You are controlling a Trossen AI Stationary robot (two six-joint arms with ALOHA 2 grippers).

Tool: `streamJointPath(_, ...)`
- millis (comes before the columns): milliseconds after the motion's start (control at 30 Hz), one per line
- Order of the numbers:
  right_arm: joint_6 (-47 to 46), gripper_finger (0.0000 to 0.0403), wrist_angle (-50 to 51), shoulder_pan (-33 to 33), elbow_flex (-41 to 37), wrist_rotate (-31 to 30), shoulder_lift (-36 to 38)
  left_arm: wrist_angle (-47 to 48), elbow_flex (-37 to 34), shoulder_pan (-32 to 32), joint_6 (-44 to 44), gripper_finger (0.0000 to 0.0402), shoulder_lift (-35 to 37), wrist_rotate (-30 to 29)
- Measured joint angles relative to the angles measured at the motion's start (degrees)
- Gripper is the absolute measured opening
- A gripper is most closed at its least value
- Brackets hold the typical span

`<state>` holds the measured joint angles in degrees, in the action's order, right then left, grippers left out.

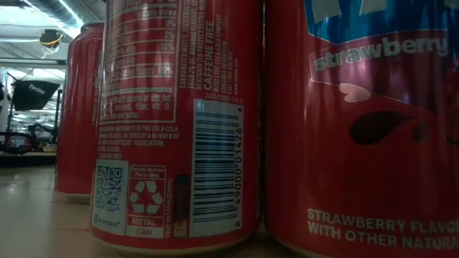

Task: Sort soda cans
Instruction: Put the blue soda can into the left transparent bin

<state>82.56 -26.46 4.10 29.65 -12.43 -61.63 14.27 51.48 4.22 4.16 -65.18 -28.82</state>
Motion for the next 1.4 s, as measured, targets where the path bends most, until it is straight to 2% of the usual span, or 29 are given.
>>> streamJointPath(400,0.0,0.0366,-0.26,0.0,0.0,0.0,0.0,-0.58,0.0,-0.03,1.41,0.0239,-2.24,0.86)
streamJointPath(667,0.0,0.0366,-0.25,0.0,0.0,0.0,0.0,0.24,0.0,0.01,1.52,0.0239,-2.43,12.96)
streamJointPath(767,0.0,0.0366,-0.15,0.0,0.0,0.0,0.0,0.65,-0.02,-0.06,1.25,0.0239,-0.28,13.79)
streamJointPath(833,0.0,0.0366,-0.02,0.0,0.0,0.0,0.0,0.75,-0.02,-0.04,0.85,0.0239,2.24,9.92)
streamJointPath(967,0.0,0.0366,0.0,0.0,0.0,0.0,0.0,2.54,0.0,0.43,-0.11,0.0239,6.9,-2.42)
streamJointPath(1067,0.0,0.0366,0.0,0.0,0.0,0.0,0.0,4.49,0.0,1.92,0.88,0.0239,9.76,-7.56)
streamJointPath(1200,0.0,0.0366,0.0,0.0,0.0,0.0,0.0,8.49,-0.62,4.83,3.28,0.0239,10.99,-12.22)
streamJointPath(1400,0.0,0.0366,0.04,0.0,0.0,0.0,0.0,9.24,-5.16,9.85,5.85,0.0239,11.07,-12.61)
